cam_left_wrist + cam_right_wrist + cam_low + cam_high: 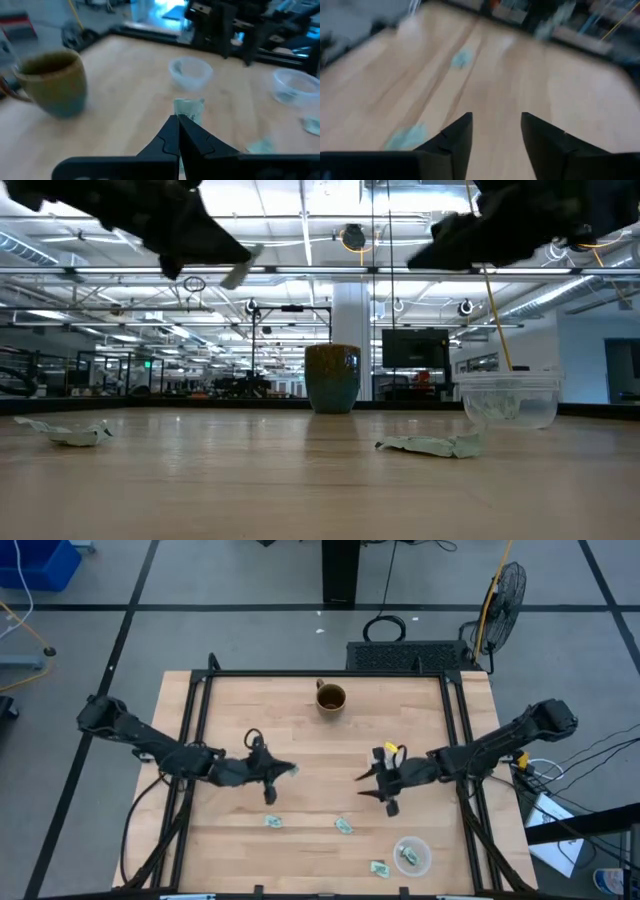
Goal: Pick and place items into bin
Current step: Put the stevia packet into the top transparent bin
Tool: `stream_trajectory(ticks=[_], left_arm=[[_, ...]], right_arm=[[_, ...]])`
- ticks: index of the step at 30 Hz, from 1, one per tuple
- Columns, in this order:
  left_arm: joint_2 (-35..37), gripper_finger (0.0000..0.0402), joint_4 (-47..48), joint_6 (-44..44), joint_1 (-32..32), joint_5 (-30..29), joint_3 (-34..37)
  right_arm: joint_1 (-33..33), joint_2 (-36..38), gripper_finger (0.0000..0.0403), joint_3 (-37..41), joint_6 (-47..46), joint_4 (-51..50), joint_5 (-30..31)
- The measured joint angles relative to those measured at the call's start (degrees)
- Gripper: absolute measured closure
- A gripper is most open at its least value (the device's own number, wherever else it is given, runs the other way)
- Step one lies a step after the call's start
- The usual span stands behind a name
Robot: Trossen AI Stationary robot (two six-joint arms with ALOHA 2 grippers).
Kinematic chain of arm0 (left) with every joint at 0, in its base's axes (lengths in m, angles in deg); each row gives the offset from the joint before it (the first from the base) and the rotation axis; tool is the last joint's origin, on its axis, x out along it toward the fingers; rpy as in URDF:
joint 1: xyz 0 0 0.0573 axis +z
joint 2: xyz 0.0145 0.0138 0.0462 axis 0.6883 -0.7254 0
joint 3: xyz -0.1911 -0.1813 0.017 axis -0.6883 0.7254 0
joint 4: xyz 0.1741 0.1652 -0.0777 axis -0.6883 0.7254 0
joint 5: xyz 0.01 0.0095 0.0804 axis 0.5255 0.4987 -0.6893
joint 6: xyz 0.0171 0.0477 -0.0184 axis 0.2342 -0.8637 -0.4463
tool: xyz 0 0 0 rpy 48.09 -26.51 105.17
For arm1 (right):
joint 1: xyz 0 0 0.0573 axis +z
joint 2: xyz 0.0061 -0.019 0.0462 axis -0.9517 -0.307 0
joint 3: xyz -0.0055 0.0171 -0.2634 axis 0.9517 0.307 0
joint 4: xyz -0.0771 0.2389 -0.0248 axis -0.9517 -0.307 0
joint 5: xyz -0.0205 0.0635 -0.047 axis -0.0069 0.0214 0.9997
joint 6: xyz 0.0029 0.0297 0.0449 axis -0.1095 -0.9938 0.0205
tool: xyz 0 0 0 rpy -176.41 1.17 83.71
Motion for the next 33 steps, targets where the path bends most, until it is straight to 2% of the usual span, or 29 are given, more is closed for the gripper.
stream_trajectory(ticks=[4,6,8,11,17,20,23,27,33], left_arm=[[-4.1,0.0398,-7.4,-4.3,4.0,3.0,0.0],[-6.6,0.0399,-10.9,-4.5,5.8,3.9,0.0],[-9.5,0.0398,-16.5,-4.7,7.4,3.9,-0.1],[-13.9,0.0397,-22.7,-6.8,9.1,4.5,-0.6],[-20.6,0.0394,-23.9,-12.1,11.3,4.8,-8.1],[-23.5,0.0394,-20.0,-14.8,11.3,6.2,-12.8],[-25.9,0.0398,-14.3,-16.0,10.8,4.5,-16.6],[-27.3,0.0393,-11.2,-16.2,10.5,0.2,-18.5],[-26.8,0.0395,-11.1,-16.4,10.4,-0.9,-18.4]], right_arm=[[-3.3,-1.4,0.0214,2.8,-1.6,18.0,-0.9],[-4.3,-3.4,0.0211,3.8,-1.6,26.1,2.1],[-5.2,-6.2,0.0213,3.9,-1.3,32.5,4.6],[-6.2,-11.2,0.0220,3.4,-1.3,37.8,4.7],[-8.1,-19.7,0.0228,-1.5,-0.4,37.7,9.7],[-9.2,-21.3,0.0228,-2.6,0.0,37.2,12.6],[-9.8,-21.4,0.0229,-2.7,-1.2,36.2,13.3],[-10.0,-21.2,0.0229,-2.7,-1.9,35.1,13.6],[-9.8,-21.2,0.0229,-2.8,-4.2,31.9,13.6]])
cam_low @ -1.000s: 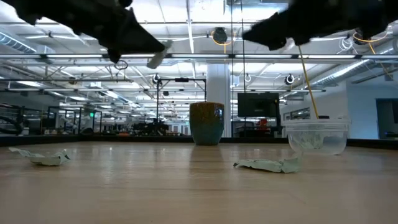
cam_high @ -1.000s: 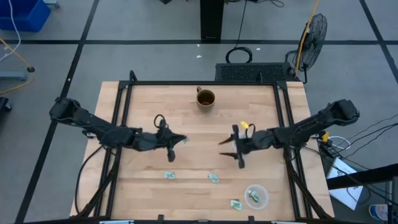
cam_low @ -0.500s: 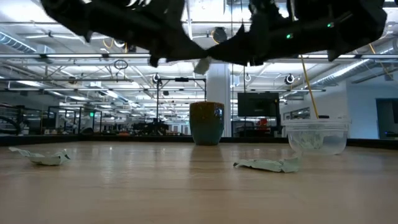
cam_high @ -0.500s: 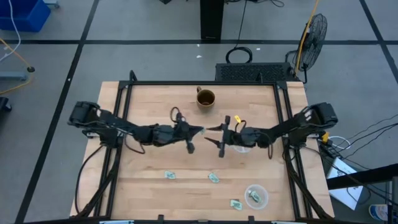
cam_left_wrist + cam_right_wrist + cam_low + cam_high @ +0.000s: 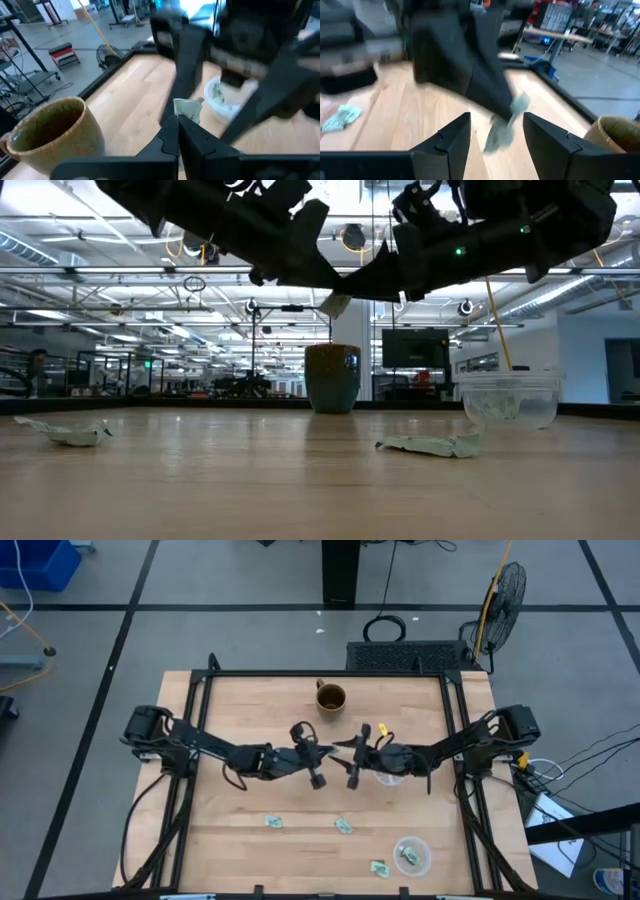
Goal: Pick and place items into bin
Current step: Put the stevia packet into the top transparent bin
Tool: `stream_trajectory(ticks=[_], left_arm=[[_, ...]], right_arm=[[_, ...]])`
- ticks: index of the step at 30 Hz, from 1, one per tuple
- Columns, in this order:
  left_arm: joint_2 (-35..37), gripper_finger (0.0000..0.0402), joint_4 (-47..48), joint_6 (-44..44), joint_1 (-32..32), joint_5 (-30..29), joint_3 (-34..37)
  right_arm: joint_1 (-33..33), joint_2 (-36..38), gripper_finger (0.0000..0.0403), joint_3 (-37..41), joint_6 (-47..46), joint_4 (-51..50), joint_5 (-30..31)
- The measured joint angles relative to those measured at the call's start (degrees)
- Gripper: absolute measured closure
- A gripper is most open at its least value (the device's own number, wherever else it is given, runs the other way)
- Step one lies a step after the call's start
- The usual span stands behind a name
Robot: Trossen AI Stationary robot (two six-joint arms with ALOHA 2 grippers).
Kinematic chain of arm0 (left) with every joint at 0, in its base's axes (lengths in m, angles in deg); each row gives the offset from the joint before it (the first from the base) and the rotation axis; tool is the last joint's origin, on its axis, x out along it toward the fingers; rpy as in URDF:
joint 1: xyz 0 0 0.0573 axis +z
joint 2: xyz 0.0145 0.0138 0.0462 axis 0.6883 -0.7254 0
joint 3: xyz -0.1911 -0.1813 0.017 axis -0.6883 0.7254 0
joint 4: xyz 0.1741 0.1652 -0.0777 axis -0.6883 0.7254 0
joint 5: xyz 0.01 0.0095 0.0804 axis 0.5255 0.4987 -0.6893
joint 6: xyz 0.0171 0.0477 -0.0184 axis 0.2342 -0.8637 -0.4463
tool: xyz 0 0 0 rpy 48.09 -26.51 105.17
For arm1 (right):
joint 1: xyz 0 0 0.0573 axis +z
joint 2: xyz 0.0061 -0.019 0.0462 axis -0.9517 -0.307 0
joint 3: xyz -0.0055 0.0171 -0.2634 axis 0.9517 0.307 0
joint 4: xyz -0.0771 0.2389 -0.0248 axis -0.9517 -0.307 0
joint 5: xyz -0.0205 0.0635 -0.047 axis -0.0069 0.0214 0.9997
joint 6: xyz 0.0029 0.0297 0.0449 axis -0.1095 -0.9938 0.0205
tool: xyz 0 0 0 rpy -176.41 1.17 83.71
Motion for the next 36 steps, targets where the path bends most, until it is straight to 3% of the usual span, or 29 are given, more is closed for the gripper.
stream_trajectory(ticks=[12,17,26,36], left_arm=[[0.1,0.0396,-3.6,-2.8,-1.3,-0.6,0.0],[0.1,0.0393,-3.6,-3.1,-1.6,-0.6,0.0],[0.1,0.0388,-3.6,-3.0,-1.6,-0.7,0.0],[0.1,0.0381,-3.3,-3.0,-1.6,-0.6,0.0]], right_arm=[[-0.4,0.0,0.0236,0.0,-0.5,-0.5,0.1],[-0.4,0.0,0.0276,0.0,-0.3,-0.5,0.0],[-0.4,0.0,0.0393,0.0,-0.1,-0.5,-0.1],[-0.4,0.0,0.0399,0.0,-0.1,-2.3,-0.1]])
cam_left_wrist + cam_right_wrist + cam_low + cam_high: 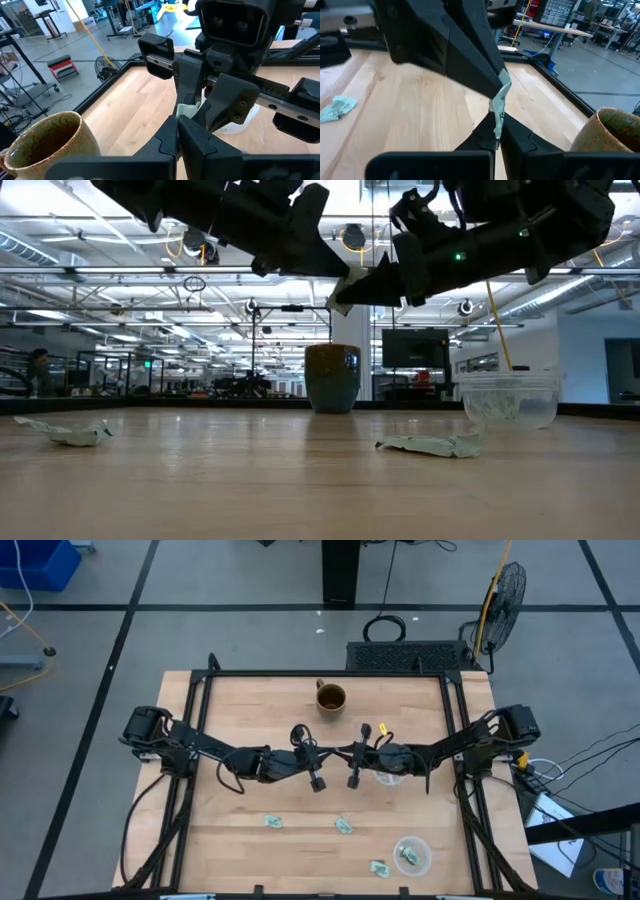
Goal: Pick and place items into bin
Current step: Put the stevia packet into the top transparent bin
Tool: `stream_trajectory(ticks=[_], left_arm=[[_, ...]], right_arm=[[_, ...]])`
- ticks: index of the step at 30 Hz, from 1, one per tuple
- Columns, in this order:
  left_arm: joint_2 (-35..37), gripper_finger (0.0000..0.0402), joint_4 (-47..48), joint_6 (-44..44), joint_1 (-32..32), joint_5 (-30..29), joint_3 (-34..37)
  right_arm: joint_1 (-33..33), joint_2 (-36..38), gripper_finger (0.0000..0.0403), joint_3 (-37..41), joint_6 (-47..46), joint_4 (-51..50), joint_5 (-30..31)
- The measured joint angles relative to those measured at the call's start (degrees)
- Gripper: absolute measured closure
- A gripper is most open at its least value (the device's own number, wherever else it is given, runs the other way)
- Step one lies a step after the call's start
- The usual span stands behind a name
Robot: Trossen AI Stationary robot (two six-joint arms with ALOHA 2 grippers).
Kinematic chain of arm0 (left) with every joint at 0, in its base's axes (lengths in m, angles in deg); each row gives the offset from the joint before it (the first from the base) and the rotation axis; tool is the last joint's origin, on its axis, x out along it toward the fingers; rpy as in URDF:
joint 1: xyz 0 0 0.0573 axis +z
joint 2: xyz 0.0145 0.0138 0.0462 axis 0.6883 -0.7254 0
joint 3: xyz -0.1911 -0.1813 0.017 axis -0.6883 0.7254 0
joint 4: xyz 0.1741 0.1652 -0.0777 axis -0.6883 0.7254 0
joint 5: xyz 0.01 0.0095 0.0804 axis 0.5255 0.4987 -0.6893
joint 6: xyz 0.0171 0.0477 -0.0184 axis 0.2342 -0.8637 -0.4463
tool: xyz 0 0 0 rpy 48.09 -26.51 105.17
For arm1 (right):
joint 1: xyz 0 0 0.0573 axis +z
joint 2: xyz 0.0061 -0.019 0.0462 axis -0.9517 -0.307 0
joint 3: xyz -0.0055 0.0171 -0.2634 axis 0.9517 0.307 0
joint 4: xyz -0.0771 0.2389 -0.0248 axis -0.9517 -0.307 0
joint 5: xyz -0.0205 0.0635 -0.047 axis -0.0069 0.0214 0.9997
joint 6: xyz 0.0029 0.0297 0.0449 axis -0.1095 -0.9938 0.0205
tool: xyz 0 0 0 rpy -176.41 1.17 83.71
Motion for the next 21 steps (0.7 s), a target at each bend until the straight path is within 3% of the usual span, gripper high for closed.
stream_trajectory(ticks=[7,11,15,18,21], left_arm=[[0.0,0.0380,0.1,-5.0,-0.9,0.0,0.0],[0.1,0.0379,0.8,-5.5,-1.0,0.4,0.0],[1.2,0.0361,4.8,-5.2,-0.7,0.4,0.0],[2.7,0.0329,7.8,-5.2,0.0,0.2,0.1],[3.6,0.0293,8.2,-5.1,0.7,0.0,0.0]], right_arm=[[0.1,3.4,0.0401,0.0,0.0,-5.9,2.4],[0.8,11.0,0.0401,0.0,-3.3,-21.4,7.6],[2.7,20.0,0.0402,0.0,-14.8,-41.2,7.3],[4.0,25.8,0.0402,0.0,-23.6,-55.9,3.0],[5.0,30.1,0.0402,0.0,-30.3,-65.3,-6.1]])
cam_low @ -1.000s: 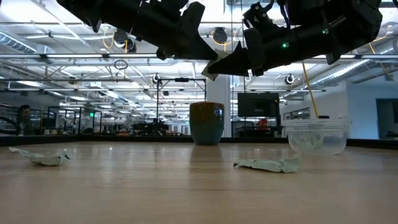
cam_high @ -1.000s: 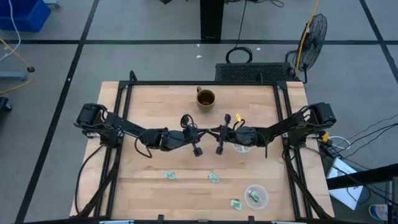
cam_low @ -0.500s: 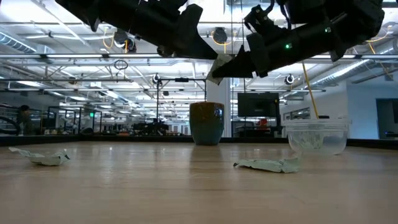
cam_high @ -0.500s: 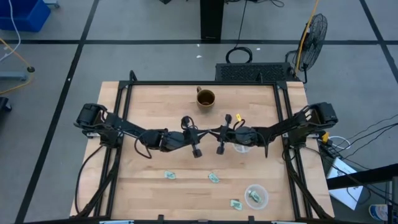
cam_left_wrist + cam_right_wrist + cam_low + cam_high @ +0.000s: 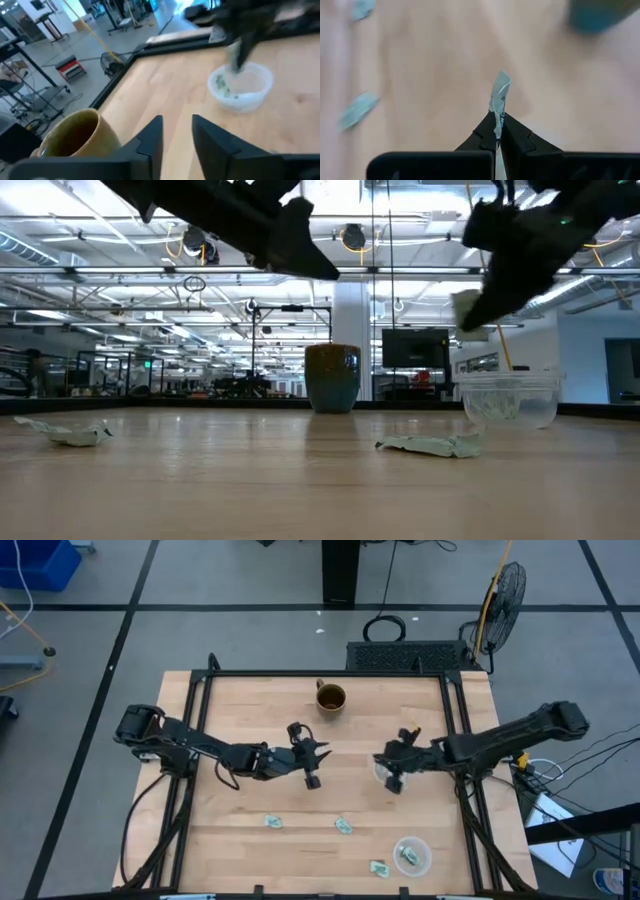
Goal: Pick and place items into bin
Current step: Put the stevia packet into the top transparent bin, then put the stevia packet into the bottom transparent bin
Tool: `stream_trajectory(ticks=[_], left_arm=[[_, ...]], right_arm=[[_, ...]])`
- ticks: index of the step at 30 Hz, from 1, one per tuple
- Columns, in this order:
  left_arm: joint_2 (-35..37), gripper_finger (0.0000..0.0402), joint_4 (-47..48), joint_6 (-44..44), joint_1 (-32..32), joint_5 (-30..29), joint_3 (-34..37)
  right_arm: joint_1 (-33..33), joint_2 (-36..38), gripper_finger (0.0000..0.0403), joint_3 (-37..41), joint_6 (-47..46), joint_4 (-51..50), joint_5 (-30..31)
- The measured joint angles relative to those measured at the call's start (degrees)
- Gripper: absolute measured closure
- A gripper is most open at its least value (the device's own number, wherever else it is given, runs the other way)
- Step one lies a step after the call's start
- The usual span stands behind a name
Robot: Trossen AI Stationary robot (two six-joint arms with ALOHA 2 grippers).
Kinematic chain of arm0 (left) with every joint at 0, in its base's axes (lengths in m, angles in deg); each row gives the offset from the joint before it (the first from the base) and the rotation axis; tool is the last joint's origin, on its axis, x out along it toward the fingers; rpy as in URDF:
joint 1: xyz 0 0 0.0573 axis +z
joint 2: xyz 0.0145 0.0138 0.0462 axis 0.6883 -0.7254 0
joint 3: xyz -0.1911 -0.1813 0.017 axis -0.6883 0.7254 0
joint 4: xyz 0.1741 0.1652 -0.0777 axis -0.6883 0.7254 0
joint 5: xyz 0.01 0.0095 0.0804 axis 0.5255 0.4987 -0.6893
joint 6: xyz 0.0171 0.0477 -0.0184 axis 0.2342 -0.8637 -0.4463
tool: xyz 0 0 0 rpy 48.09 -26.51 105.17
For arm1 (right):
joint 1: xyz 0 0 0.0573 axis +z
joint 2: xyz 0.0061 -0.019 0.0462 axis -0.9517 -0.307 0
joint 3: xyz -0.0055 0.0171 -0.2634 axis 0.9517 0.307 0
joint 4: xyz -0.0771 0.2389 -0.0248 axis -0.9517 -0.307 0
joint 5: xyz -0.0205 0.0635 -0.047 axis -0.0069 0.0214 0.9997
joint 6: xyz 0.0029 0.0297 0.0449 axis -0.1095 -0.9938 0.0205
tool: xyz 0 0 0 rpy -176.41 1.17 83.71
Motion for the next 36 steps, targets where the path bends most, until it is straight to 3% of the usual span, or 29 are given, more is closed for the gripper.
stream_trajectory(ticks=[3,10,19,27,33,36], left_arm=[[0.2,0.0264,-0.3,-0.2,0.8,0.0,0.1],[0.3,0.0243,0.1,1.3,2.2,0.0,0.1],[0.2,0.0243,0.8,1.5,3.0,0.0,0.1],[1.6,0.0243,1.3,-2.5,1.4,0.0,0.0],[10.6,0.0243,9.0,2.0,-1.1,0.1,0.0],[17.1,0.0243,16.6,6.7,-2.6,4.3,0.0]], right_arm=[[1.1,2.0,0.0402,0.0,-6.2,-5.0,-3.9],[1.5,-0.5,0.0396,0.0,-12.9,-16.5,-4.1],[1.5,-4.0,0.0331,0.0,-8.9,-12.8,-4.2],[1.5,-2.2,0.0278,0.0,-6.1,-9.3,0.5],[1.5,4.7,0.0274,0.0,-4.7,-8.1,0.2],[1.5,8.2,0.0273,0.0,-2.2,-5.5,-1.9]])
